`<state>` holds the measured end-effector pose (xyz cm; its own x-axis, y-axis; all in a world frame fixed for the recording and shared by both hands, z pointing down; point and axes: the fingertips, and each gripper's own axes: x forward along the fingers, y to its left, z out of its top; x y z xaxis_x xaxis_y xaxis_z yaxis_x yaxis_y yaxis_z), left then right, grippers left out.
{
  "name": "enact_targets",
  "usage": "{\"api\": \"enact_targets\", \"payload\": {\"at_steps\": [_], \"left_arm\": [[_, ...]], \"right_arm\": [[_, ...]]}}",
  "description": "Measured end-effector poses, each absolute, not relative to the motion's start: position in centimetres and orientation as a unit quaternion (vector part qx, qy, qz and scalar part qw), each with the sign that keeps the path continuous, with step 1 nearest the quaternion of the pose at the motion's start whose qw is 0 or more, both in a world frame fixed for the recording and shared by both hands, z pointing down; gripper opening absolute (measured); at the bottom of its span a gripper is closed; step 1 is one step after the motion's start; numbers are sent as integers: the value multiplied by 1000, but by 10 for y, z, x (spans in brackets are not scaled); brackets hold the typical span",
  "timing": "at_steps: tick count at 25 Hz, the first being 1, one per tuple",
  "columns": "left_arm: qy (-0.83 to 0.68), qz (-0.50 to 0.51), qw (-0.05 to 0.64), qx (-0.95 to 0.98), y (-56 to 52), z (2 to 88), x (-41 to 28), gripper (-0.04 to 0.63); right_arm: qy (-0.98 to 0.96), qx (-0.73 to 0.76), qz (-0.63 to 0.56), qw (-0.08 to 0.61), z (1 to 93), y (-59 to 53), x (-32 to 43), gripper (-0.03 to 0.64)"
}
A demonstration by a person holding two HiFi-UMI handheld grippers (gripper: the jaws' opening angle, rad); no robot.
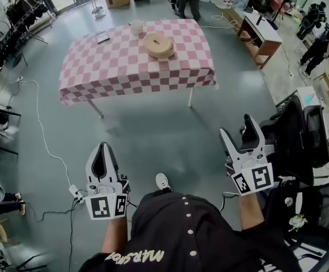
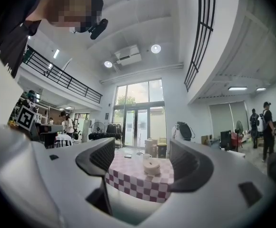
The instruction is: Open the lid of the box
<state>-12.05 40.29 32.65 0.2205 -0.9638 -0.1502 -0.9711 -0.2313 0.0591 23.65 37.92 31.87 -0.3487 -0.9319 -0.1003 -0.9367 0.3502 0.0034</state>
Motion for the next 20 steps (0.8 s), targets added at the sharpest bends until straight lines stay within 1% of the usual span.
{"api": "enact_targets", "payload": {"at_steps": [13, 20], "left_arm": [[607, 75, 26, -790, 329, 335, -173, 6], [606, 64, 5, -793, 303, 352, -175, 6]], "right_arm": [[811, -583, 37, 34, 323, 319, 189, 353], [811, -585, 26, 18, 334, 292, 185, 353]]}}
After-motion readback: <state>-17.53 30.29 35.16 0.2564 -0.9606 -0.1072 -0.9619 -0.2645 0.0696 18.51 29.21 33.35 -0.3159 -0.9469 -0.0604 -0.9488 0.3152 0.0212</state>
